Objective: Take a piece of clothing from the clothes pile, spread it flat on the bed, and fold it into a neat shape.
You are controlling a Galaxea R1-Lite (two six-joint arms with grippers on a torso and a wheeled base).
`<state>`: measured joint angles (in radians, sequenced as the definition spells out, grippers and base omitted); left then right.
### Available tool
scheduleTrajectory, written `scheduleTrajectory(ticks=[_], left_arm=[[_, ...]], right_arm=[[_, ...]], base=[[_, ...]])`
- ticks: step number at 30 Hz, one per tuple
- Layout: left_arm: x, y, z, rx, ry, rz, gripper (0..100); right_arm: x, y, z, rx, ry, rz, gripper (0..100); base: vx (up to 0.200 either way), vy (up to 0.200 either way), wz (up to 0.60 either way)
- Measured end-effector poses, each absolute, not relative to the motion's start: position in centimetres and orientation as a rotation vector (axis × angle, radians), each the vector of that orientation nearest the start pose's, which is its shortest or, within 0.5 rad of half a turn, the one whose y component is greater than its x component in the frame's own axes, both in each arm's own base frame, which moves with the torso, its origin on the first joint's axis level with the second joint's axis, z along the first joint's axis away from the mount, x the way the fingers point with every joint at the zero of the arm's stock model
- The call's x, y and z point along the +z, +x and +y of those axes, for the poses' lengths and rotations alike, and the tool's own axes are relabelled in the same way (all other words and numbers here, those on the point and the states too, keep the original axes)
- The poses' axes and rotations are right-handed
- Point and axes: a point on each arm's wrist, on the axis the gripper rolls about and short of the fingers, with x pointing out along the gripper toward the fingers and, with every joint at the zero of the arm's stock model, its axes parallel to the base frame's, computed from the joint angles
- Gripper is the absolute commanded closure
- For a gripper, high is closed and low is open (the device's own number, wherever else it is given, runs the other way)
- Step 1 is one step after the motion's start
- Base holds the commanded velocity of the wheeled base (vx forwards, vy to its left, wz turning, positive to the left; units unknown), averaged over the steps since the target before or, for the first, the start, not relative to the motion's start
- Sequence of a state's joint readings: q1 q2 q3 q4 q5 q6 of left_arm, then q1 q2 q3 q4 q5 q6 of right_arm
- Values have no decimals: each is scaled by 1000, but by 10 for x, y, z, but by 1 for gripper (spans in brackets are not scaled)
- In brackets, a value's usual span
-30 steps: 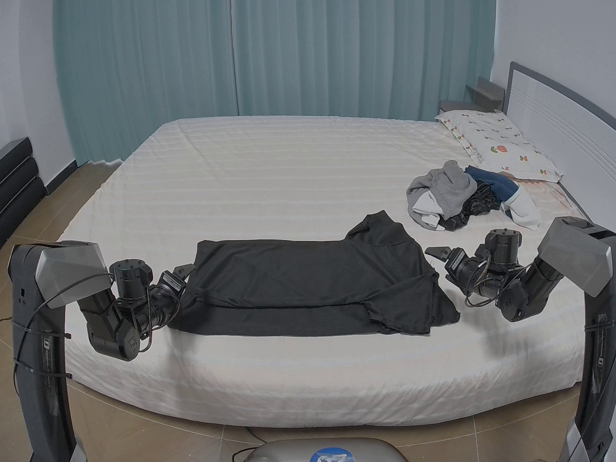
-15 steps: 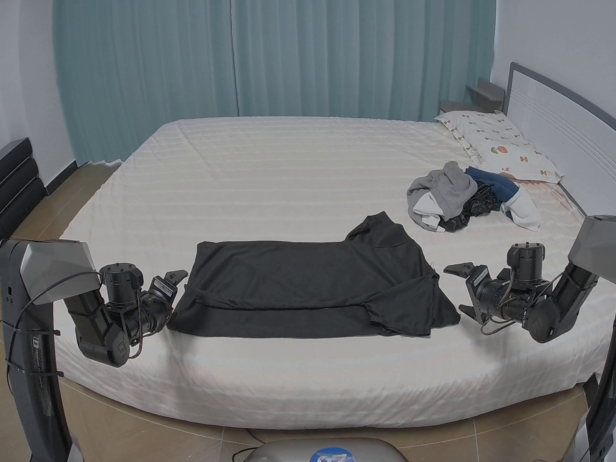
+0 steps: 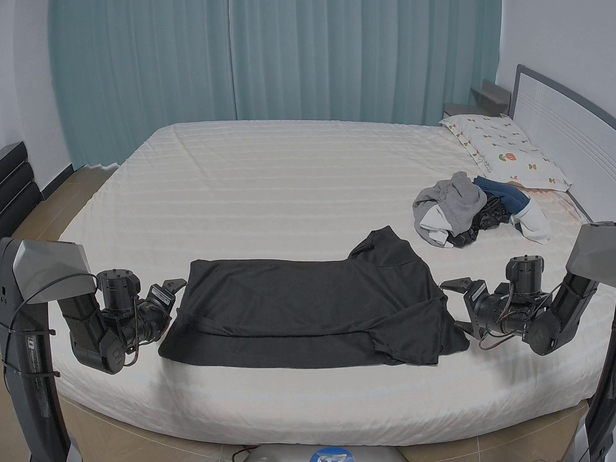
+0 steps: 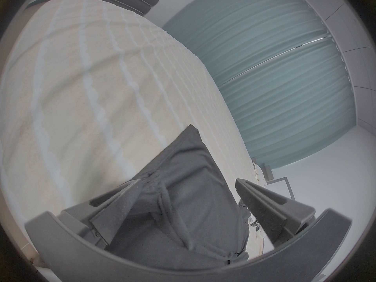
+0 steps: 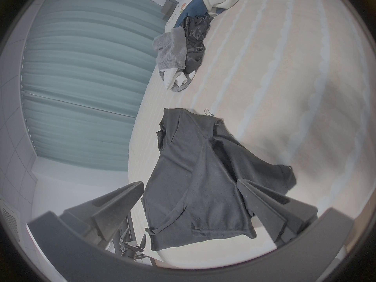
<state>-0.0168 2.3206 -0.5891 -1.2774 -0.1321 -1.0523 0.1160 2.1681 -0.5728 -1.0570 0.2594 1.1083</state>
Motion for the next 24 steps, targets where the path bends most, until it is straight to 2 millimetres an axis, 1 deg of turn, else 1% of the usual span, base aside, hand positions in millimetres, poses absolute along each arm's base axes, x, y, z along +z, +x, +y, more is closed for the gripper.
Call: scheduleTrajectory(ticks=[5,9,13,16,19,24], left_arm=[[-7,338,-12,98,-1052,496,0],[5,331,-15,81,-1050,493,0],[12,323,-31,38,-1034,540,0],[9,318,-45,34,-1004,623,0],[5,318,-51,54,-955,685,0],[3,326,-61,58,-891,715,0]], right_arm=[[17,322,46,30,1102,704,0],[15,319,50,34,1097,719,0],[14,318,56,52,1090,726,0],[12,317,62,68,1082,732,0],[11,315,66,78,1075,739,0],[8,313,70,83,1066,750,0]], base=[[0,0,0],[0,0,0],[0,0,0],[0,0,0],[0,0,0],[0,0,0]])
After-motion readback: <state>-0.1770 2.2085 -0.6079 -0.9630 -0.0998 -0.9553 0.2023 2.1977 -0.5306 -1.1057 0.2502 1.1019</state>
